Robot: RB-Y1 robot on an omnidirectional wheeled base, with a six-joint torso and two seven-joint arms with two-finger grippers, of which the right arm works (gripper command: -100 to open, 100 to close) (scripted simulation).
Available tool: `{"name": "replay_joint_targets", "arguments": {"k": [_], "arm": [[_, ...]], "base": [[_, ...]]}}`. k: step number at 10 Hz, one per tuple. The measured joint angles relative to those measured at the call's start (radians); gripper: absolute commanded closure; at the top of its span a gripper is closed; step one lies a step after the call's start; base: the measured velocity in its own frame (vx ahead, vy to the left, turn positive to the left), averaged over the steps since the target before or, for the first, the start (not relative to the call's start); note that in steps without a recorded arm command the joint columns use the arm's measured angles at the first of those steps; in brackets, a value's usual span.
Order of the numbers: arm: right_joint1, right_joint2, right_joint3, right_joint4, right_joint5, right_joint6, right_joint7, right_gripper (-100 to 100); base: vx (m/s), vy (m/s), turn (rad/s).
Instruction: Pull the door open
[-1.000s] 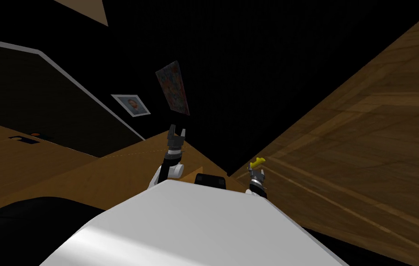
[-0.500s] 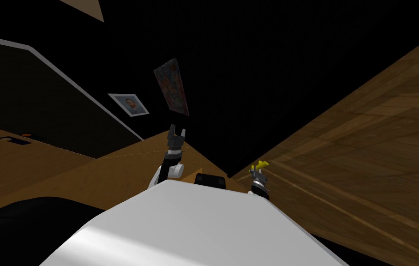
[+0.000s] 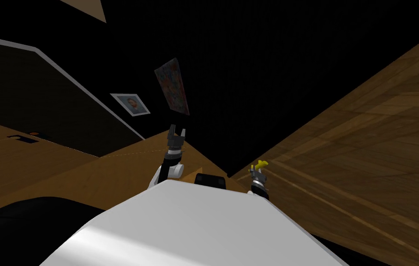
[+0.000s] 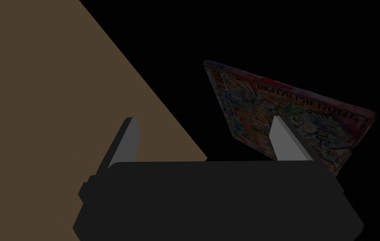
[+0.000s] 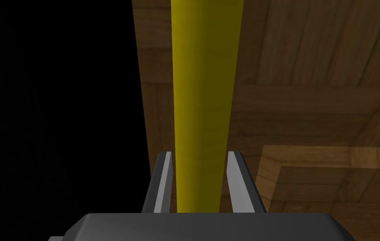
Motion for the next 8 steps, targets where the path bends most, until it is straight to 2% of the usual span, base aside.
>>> {"name": "replay_joint_targets", "arguments": {"k": [4, 7, 8], "arm": [[0.008, -0.018, 0.046, -0.013, 0.024, -0.008, -0.031, 100], [0.035, -0.036, 0.085, -0.048, 0.044, -0.003, -0.055, 100], [0.037, -0.04, 0.098, -0.05, 0.05, -0.003, -0.063, 100]], "base": [[-0.212, 0.003, 0.067], [-0.225, 0.006, 0.063], [-0.096, -0.002, 0.024]]}}
